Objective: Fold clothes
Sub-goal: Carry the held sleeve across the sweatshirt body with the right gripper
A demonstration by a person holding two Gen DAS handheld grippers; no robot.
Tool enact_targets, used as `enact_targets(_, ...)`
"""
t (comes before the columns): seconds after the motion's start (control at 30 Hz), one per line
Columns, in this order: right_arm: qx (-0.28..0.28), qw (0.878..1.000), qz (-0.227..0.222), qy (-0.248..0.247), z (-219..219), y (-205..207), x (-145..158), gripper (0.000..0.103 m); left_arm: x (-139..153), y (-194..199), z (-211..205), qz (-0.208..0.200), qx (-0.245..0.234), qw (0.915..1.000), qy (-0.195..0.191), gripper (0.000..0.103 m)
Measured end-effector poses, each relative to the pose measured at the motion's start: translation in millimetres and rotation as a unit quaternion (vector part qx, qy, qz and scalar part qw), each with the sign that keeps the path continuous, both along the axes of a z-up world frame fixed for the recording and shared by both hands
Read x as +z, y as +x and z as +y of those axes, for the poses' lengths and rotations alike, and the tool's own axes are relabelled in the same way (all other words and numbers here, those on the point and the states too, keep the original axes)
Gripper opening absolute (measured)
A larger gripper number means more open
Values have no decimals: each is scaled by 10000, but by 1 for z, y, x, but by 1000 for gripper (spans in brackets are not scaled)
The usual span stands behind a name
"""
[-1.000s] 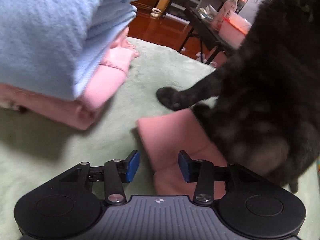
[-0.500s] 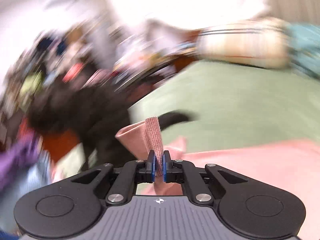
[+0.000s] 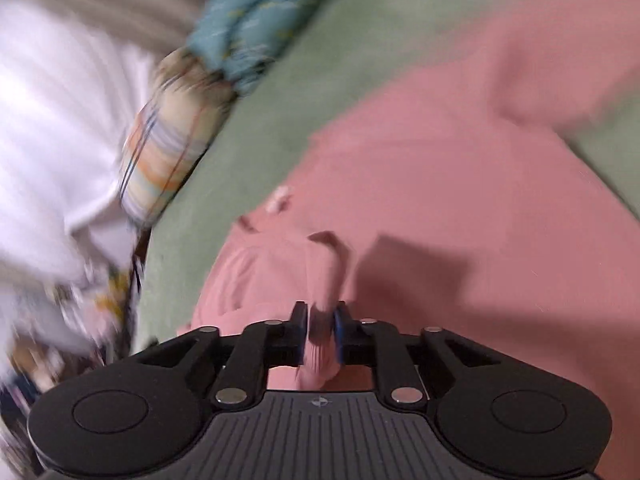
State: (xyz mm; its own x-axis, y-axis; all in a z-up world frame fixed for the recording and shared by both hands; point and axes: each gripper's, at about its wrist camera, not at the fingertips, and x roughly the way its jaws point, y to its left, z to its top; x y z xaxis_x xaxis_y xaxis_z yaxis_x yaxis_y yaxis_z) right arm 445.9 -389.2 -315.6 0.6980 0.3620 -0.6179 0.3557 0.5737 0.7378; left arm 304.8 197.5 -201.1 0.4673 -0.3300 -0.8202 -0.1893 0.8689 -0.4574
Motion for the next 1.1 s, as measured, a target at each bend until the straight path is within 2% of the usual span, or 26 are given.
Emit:
enact_targets(0.03,-87,9999,31,86,-7,-5,-4,43,2,1,0,12,10,10000,4,42)
enact_targets(0.13,-25,9993,-19,378,-20,-11,-13,49,4,5,0,64,40,10000,15,42)
enact_targets(0.27,538,9980,46,326,-29,9,-16,55,-2,11,-3,219,84,9997,-14,42)
enact_targets(0.4,1082,9920,129,631,-31,39,-29,56,-8,16,-13,331,-37,9994,-12,42)
enact_targets(0.47,1520,9870,157,496,-29,58,-31,53,-10,18,-17,370,-118,9992,-11,42)
enact_targets(0.5,1827,9828,206,185,-26,70,-30,48,-10,20,-22,373,-218,9991,25,42)
enact_targets(0.57,2116,9769,250,144,-25,80,-29,47,-10,23,-27,359,-352,9987,96,42)
enact_targets(0.6,2281,9731,299,138,-24,85,-28,37,-10,24,-28,361,-398,9985,119,42)
enact_targets(0.63,2633,9640,374,22,-19,95,-24,7,-10,25,-29,364,-441,9983,140,42)
enact_targets(0.7,3137,9470,449,-519,-7,104,-13,4,-12,26,-30,410,-463,9980,149,42)
enact_targets(0.77,3322,9380,388,-910,1,107,1,4,-16,27,-30,471,-418,9980,109,42)
enact_targets(0.8,3276,9389,345,-997,-3,104,7,4,-16,28,-30,482,-401,9980,96,42)
enact_targets(0.83,3065,9439,241,-1201,-6,107,26,4,-16,29,-29,490,-389,9980,86,42)
enact_targets(1.0,2162,9639,-73,-1554,-50,110,96,4,-14,35,-31,460,-423,9980,17,42)
enact_targets(1.1,1850,9635,-120,-1930,-72,112,118,4,-19,36,-33,531,-413,9977,-46,42)
